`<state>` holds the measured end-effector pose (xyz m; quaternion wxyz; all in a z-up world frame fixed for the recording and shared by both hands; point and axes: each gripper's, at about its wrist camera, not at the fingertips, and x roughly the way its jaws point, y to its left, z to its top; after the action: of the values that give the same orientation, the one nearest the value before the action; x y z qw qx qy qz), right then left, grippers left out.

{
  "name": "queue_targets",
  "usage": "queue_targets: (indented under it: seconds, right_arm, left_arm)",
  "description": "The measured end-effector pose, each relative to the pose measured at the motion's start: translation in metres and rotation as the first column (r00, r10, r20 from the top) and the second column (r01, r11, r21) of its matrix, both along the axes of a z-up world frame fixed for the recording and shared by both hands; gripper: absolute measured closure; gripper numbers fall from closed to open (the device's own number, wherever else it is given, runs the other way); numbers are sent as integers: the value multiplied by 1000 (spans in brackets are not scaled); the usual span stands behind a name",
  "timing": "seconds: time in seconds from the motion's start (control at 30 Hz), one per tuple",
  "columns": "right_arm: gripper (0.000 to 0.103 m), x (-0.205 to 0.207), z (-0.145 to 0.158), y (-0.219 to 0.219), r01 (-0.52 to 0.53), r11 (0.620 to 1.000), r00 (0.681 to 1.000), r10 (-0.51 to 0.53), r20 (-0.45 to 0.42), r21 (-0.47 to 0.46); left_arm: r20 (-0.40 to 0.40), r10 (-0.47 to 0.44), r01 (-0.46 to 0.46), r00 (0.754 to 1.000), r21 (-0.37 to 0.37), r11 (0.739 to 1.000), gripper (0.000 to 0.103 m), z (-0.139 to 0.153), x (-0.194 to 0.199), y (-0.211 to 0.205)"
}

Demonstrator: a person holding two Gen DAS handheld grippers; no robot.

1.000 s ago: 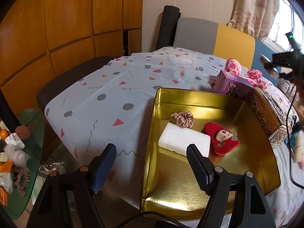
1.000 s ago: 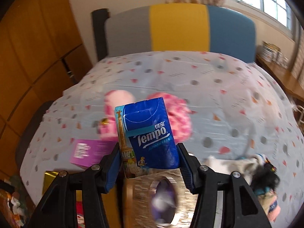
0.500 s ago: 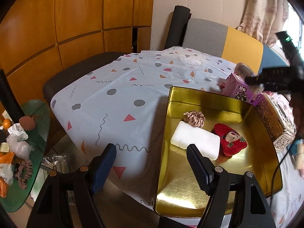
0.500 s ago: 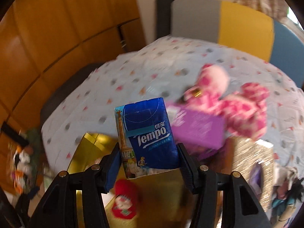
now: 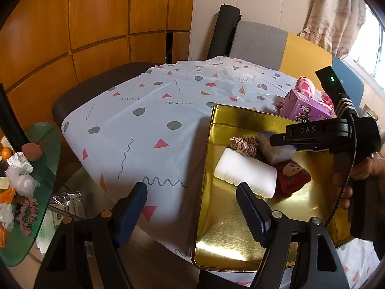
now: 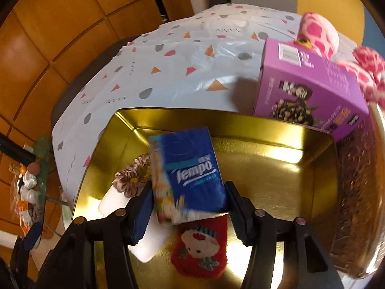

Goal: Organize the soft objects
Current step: 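Carry the blue Tempo tissue pack into the gold tray and release it with the right tool, then move the left tool toward the black-haired doll on the cloth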

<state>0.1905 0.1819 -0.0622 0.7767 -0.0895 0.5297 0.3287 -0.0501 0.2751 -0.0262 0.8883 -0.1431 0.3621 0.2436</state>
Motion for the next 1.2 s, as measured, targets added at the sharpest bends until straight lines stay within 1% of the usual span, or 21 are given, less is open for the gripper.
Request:
queue_targets:
  seconds: [0.1, 0.17, 0.23, 0.4, 0.5, 0.63, 0.77, 0.83, 0.93, 1.2]
  right_arm:
    - [44, 1, -5, 0, 5, 1000, 1000, -5, -22, 3]
    - [41, -1, -3, -4, 9, 1000, 999, -8, -33, 19]
    - [41, -5, 2, -8, 15, 999, 1000, -15, -26, 32]
    - [41, -20, 18, -22, 3, 999, 999, -5, 42, 39]
    - [41, -32, 26, -33, -6, 1000, 996, 4, 93, 24]
    - [41, -50, 37, -49, -24, 1000, 983, 23, 180, 2]
    - [41, -64, 51, -69, -27, 1000, 965, 25, 259, 2]
    - [41, -68, 59, -82, -15, 1000, 957, 9, 290, 17]
    - [41, -72, 68, -98, 2, 999, 948, -17, 318, 45]
    - [41, -65, 87, -152, 94, 989, 929, -128, 348, 112]
  left_arm:
    - [-1, 0, 0, 1000, 5, 1000, 24, 0, 0, -1]
    - [0, 2, -2, 1000, 4, 1000, 24, 1, 0, -1]
    - [1, 3, -3, 1000, 6, 1000, 24, 1, 0, -1]
    - [-2, 1, -1, 1000, 7, 1000, 24, 3, 1, -3]
    - [-2, -14, 14, 1000, 33, 999, 24, 7, 2, -9]
    - [4, -33, 33, 999, 52, 998, 23, 13, 4, -17]
    - [2, -52, 52, 999, 63, 997, 21, 15, 7, -24]
    - [-1, -63, 63, 998, 66, 996, 19, 16, 8, -29]
    - [-8, -76, 76, 997, 80, 994, 18, 17, 11, -36]
    - [-18, -126, 127, 992, 96, 987, 18, 20, 17, -55]
